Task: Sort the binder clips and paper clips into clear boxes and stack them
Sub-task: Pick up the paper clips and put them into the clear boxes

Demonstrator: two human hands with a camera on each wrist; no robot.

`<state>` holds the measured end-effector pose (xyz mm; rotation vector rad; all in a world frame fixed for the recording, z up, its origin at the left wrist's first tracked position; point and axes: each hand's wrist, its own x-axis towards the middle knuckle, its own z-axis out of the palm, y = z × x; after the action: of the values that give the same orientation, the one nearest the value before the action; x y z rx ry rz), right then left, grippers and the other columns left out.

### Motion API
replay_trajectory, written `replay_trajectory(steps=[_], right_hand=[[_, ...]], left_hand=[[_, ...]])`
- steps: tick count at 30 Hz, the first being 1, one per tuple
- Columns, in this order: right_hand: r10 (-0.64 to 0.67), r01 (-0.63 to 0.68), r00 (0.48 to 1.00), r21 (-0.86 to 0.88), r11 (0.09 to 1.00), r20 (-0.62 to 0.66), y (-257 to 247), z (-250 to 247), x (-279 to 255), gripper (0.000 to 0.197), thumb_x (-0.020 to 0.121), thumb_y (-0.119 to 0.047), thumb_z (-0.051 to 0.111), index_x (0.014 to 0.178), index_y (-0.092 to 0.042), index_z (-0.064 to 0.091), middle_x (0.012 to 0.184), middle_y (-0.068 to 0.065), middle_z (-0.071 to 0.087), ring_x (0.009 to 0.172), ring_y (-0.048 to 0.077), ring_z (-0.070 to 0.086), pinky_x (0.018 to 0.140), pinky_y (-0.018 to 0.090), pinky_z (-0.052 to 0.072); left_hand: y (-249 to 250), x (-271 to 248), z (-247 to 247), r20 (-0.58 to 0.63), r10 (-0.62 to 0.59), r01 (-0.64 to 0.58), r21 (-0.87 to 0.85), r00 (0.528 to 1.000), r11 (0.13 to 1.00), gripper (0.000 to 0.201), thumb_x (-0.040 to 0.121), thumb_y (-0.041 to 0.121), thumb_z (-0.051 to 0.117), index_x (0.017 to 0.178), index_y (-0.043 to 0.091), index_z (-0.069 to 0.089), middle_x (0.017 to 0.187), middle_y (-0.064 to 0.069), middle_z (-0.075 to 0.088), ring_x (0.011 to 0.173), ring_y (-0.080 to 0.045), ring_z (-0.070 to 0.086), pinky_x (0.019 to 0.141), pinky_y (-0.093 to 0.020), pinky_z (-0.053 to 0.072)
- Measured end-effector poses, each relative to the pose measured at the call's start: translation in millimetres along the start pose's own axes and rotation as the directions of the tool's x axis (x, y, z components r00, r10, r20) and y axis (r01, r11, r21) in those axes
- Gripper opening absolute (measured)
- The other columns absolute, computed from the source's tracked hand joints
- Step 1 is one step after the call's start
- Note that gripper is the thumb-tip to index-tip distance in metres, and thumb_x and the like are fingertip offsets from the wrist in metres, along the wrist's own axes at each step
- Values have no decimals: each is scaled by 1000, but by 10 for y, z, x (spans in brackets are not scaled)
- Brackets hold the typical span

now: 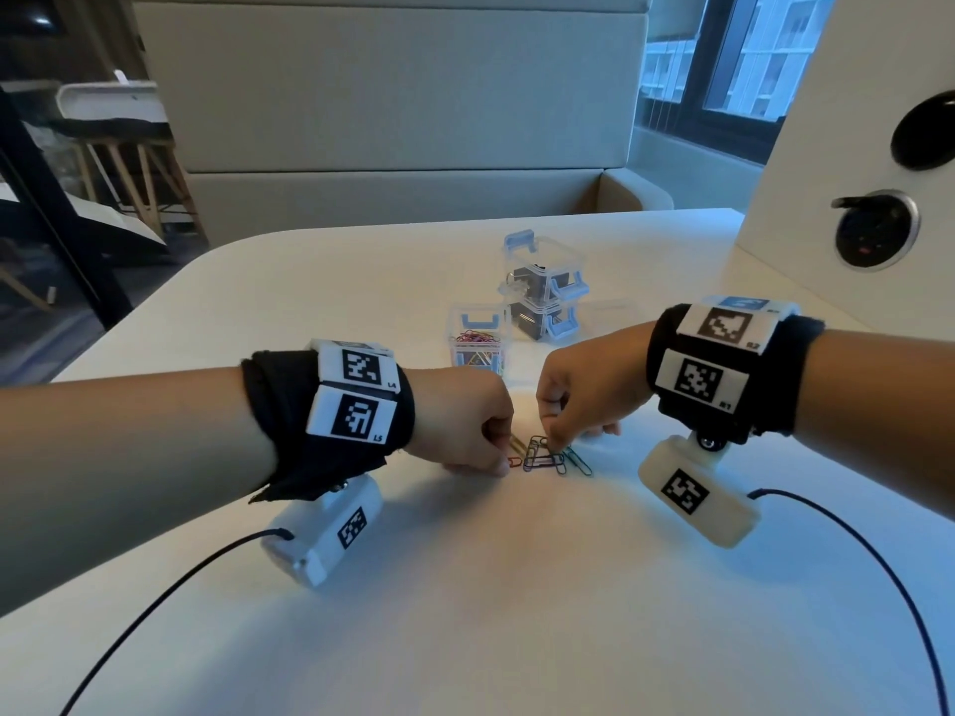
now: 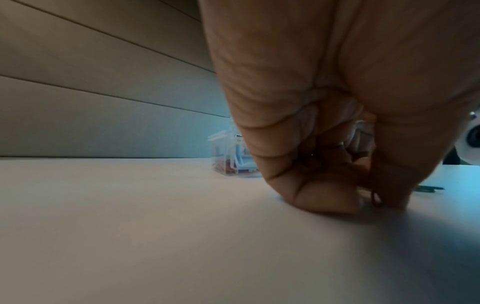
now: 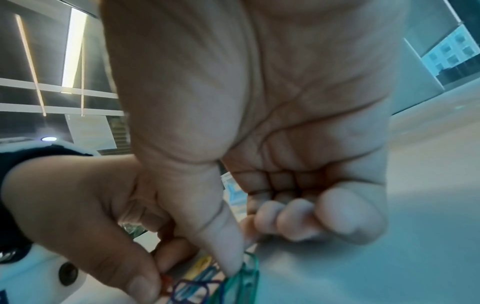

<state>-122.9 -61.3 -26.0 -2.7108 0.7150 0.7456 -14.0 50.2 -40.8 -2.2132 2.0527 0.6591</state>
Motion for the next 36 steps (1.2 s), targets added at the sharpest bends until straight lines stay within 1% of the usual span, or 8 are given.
replay_trajectory(steps=[3, 6, 12, 16, 21, 25, 32, 36], right_hand=[[-14, 14, 999, -11, 1000, -34, -9, 15, -14, 18, 84, -31, 59, 81, -15, 66, 70, -2, 65, 57, 9, 63, 60, 20, 46], [-35, 36, 995, 13, 999, -95, 7, 2, -50, 14, 83, -23, 59, 81, -12, 68, 71, -2, 69, 56, 7, 65, 59, 18, 48], [-78, 95, 980, 84, 992, -182, 66, -16, -166, 18, 82, -12, 58, 94, -23, 67, 70, 1, 72, 53, 10, 66, 58, 19, 50], [-65, 67, 980, 7, 998, -188, 26, 69, -280, 18, 85, -17, 58, 88, -18, 75, 75, 0, 76, 56, 6, 68, 63, 17, 53], [-45, 35, 979, -54, 998, -200, -6, 154, -275, 22, 76, -35, 75, 80, -13, 78, 72, 1, 77, 48, 3, 59, 71, 26, 58], [-32, 22, 980, -54, 998, -198, 0, 158, -248, 15, 80, -22, 71, 82, -9, 76, 66, 1, 72, 48, 5, 58, 63, 21, 53], [23, -35, 985, -69, 997, -170, 18, 178, -161, 22, 79, -27, 66, 73, -6, 65, 70, 9, 66, 58, 19, 52, 56, 24, 43], [34, -47, 983, -71, 996, -180, 2, 192, -122, 26, 76, -31, 69, 70, -8, 59, 68, 4, 56, 61, 20, 45, 58, 26, 38]], left_hand=[[-3, -16, 8, -34, -6, 6, 3, 999, 1000, 3, 79, 18, 65, 77, 17, 65, 62, 7, 58, 55, -7, 50, 59, -23, 46], [-41, -36, -43, -79, 3, -8, -66, 997, 998, 13, 76, 10, 65, 70, 20, 61, 60, 8, 60, 54, -8, 58, 53, -18, 46], [-79, -26, -131, -199, 69, -85, -73, 978, 994, 28, 83, 6, 60, 104, 20, 70, 81, 0, 69, 66, -10, 59, 71, -25, 52], [-23, 37, -77, -140, 145, -135, 79, 980, 988, 34, 83, 6, 59, 109, 23, 72, 89, -1, 72, 73, -11, 56, 73, -21, 47], [29, 103, -54, -104, 140, -122, 161, 985, 979, 19, 84, 18, 66, 102, 18, 72, 85, 4, 67, 76, -10, 54, 76, -25, 49], [30, 114, -39, -75, 87, -72, 185, 993, 980, 16, 88, 22, 61, 100, 15, 68, 72, 13, 50, 78, -11, 50, 64, -20, 40], [6, 90, -15, -51, 49, -39, 186, 997, 982, 15, 90, 22, 54, 91, 12, 66, 81, 2, 59, 75, -16, 53, 57, -21, 38], [-23, 83, -28, -69, 27, -15, 164, 997, 986, 17, 88, 20, 55, 90, 11, 68, 81, -1, 67, 77, -16, 59, 65, -24, 46]])
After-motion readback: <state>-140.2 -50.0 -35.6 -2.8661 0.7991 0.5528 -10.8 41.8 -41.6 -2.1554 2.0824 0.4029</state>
